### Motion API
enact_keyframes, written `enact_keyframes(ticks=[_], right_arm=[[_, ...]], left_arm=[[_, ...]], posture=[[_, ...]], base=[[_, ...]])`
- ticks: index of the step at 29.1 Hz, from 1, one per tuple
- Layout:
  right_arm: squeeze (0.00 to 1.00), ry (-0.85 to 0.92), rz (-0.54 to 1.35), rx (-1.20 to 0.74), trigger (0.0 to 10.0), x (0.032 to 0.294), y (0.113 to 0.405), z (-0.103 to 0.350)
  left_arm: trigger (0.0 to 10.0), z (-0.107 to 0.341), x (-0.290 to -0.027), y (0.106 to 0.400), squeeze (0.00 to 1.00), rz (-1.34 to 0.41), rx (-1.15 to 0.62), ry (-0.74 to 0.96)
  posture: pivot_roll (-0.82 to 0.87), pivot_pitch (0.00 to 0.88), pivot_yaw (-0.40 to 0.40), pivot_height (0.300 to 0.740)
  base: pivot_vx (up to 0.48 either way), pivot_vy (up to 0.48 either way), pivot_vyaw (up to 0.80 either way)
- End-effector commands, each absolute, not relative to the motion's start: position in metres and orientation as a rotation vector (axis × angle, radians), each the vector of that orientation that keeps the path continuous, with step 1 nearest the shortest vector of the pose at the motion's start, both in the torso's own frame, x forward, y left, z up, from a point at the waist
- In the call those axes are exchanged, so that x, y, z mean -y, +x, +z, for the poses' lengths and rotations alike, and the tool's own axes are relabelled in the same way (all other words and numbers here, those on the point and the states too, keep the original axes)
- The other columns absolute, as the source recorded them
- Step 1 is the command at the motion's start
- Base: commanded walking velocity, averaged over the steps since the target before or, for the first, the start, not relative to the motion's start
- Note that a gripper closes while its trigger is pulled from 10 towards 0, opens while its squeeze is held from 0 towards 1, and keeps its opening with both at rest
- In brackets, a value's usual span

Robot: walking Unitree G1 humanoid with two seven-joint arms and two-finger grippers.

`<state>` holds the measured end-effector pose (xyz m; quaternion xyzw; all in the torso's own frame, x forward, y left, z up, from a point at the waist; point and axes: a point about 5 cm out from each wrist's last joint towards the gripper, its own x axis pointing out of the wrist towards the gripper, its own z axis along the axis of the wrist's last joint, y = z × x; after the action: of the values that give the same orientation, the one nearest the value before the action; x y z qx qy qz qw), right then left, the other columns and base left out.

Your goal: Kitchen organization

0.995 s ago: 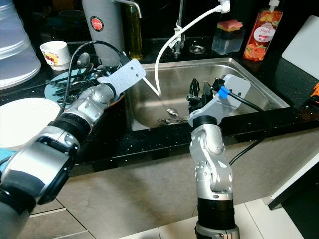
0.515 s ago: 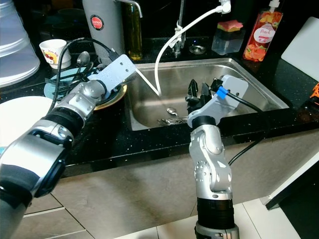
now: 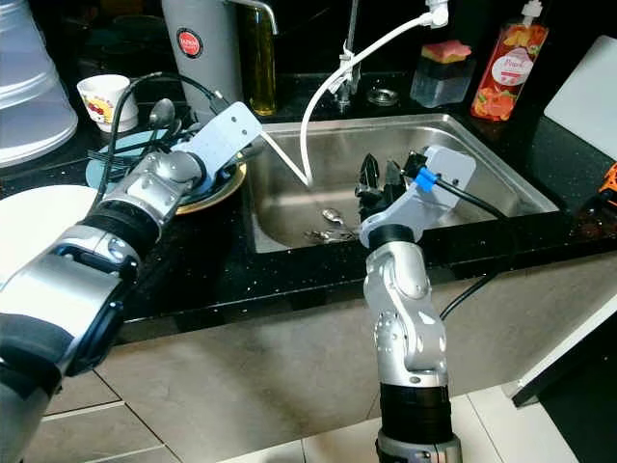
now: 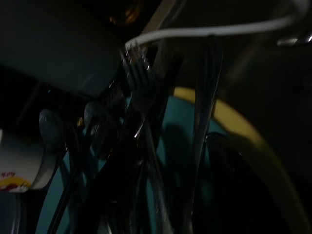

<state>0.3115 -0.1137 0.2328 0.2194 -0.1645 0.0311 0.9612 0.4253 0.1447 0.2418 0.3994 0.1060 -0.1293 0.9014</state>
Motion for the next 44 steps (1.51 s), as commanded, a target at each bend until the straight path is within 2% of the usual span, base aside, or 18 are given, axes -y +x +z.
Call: enact_keyframes(ticks=[1,9,10,11,13,14,15,16,21,24,25,26,27,30,32,36,40,44], right_arm=[[0.0,0.475,0.079,0.311,10.0,0.106,0.312,0.23],[0.0,0.474,0.085,0.305,10.0,0.105,0.312,0.229],[0.0,0.475,0.086,0.306,10.0,0.104,0.312,0.23],[0.0,0.476,0.087,0.307,10.0,0.104,0.312,0.23],[0.0,0.477,0.088,0.308,10.0,0.104,0.312,0.23],[0.0,0.477,0.088,0.308,10.0,0.104,0.312,0.23],[0.0,0.477,0.088,0.308,10.0,0.104,0.312,0.23],[0.0,0.477,0.089,0.308,10.0,0.104,0.312,0.23],[0.0,0.475,0.091,0.307,10.0,0.104,0.312,0.23],[0.0,0.475,0.094,0.308,10.0,0.103,0.313,0.23],[0.0,0.475,0.097,0.31,10.0,0.103,0.313,0.231],[0.0,0.475,0.098,0.311,10.0,0.103,0.313,0.231],[0.0,0.474,0.099,0.311,10.0,0.103,0.313,0.231],[0.0,0.472,0.102,0.309,10.0,0.103,0.313,0.231],[0.0,0.472,0.106,0.31,10.0,0.102,0.313,0.232],[0.0,0.473,0.107,0.311,10.0,0.101,0.314,0.232],[0.0,0.47,0.102,0.315,10.0,0.104,0.313,0.233],[0.0,0.466,0.085,0.312,10.0,0.108,0.312,0.231]], left_arm=[[10.0,0.226,-0.157,0.423,0.0,-0.247,-0.313,0.891],[10.0,0.222,-0.164,0.422,0.0,-0.219,-0.346,0.952],[9.6,0.221,-0.164,0.422,0.0,-0.221,-0.341,0.963],[8.0,0.221,-0.163,0.422,0.0,-0.221,-0.329,0.977],[8.0,0.22,-0.163,0.422,0.0,-0.22,-0.321,0.988],[1.0,0.219,-0.162,0.422,0.0,-0.221,-0.311,1.012],[1.0,0.218,-0.161,0.422,0.0,-0.222,-0.305,1.029],[0.0,0.217,-0.16,0.422,0.0,-0.225,-0.295,1.034],[0.0,0.219,-0.156,0.422,0.0,-0.231,-0.271,1.031],[0.0,0.224,-0.147,0.423,0.0,-0.257,-0.212,1.001],[0.3,0.232,-0.138,0.424,0.0,-0.279,-0.142,0.976],[3.9,0.237,-0.134,0.424,0.0,-0.287,-0.107,0.954],[10.0,0.244,-0.13,0.425,0.0,-0.29,-0.059,0.925],[10.0,0.259,-0.123,0.425,0.0,-0.295,0.034,0.844],[10.0,0.275,-0.118,0.425,0.0,-0.291,0.107,0.723],[10.0,0.284,-0.116,0.425,0.0,-0.299,0.126,0.649],[10.0,0.286,-0.118,0.425,0.0,-0.263,0.11,0.692],[10.0,0.289,-0.102,0.414,0.0,-0.387,0.204,0.561]], posture=[[0.19,0.013,-0.034,0.74],[0.2,0.019,-0.039,0.74],[0.2,0.016,-0.038,0.74],[0.2,0.016,-0.038,0.74],[0.2,0.016,-0.038,0.74],[0.2,0.015,-0.038,0.74],[0.2,0.015,-0.039,0.74],[0.21,0.015,-0.041,0.74],[0.21,0.015,-0.041,0.74],[0.2,0.007,-0.041,0.74],[0.2,0.004,-0.043,0.74],[0.2,0.004,-0.045,0.74],[0.2,0.003,-0.046,0.74],[0.2,0.003,-0.046,0.74],[0.2,0.003,-0.046,0.74],[0.2,0.0,-0.046,0.74],[0.21,0.003,-0.048,0.74],[0.2,0.009,-0.056,0.74]], base=[[0.0,0.0,0.0],[0.0,0.0,0.0],[0.0,0.0,0.0],[0.0,0.0,0.0],[0.0,0.0,0.0],[0.0,0.0,0.0],[0.0,0.0,0.0],[0.0,0.0,0.0],[0.0,0.0,0.0],[0.0,0.0,0.0],[0.0,0.0,0.0],[0.0,0.0,0.0],[0.0,0.0,0.0],[0.0,0.0,0.0],[0.0,0.0,0.0],[0.0,0.0,0.0],[0.0,0.0,0.0],[0.0,0.0,0.0]])
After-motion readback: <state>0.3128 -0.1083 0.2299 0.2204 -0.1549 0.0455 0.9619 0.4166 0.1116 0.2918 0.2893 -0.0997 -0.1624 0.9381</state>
